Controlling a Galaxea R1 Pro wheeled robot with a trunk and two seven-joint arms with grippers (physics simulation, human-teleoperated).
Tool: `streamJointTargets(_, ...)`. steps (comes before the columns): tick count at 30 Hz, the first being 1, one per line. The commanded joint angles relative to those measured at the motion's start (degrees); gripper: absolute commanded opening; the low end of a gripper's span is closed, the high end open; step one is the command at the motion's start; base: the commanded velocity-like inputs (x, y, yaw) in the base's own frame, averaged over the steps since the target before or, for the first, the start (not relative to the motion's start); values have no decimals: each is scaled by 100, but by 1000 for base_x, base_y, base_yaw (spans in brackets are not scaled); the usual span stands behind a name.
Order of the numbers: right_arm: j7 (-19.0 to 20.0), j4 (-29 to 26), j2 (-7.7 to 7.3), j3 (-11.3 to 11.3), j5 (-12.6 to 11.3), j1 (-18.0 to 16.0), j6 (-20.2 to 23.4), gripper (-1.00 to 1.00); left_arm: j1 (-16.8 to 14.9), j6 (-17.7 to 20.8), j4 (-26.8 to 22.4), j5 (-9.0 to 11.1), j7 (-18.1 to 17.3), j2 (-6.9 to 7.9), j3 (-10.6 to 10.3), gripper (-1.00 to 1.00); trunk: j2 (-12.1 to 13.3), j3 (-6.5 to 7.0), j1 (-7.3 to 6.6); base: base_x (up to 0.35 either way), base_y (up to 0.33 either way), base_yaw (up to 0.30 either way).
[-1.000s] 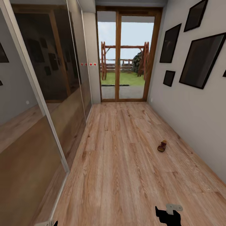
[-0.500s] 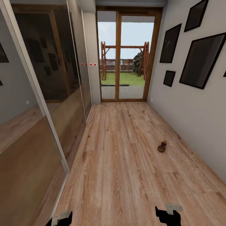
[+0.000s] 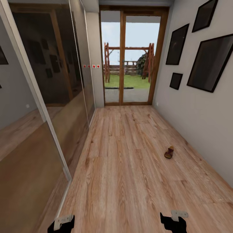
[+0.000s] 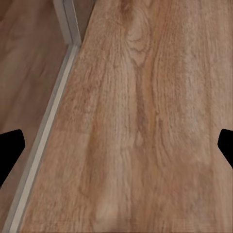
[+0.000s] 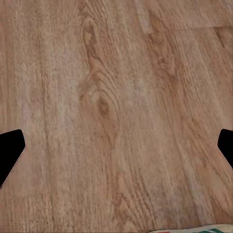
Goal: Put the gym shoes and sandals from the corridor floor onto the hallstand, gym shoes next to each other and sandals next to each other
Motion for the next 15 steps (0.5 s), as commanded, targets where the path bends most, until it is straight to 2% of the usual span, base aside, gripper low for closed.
streamJointTargets(1, -27, 9, -1, -31, 61, -5, -19, 100, -4, -16, 0, -41, -31, -6, 48, 100, -2, -5, 1, 150, 61, 0)
streamJointTargets(8, -27, 10, -1, -31, 60, -5, -19, 100, -4, -17, 0, -40, -30, -4, 47, 100, -2, -5, 1, 78, 23, 0)
streamJointTargets(15, -27, 11, -1, -31, 60, -5, -19, 100, -5, -16, 0, -39, -30, -3, 47, 100, -2, -5, 1, 228, 3, 0)
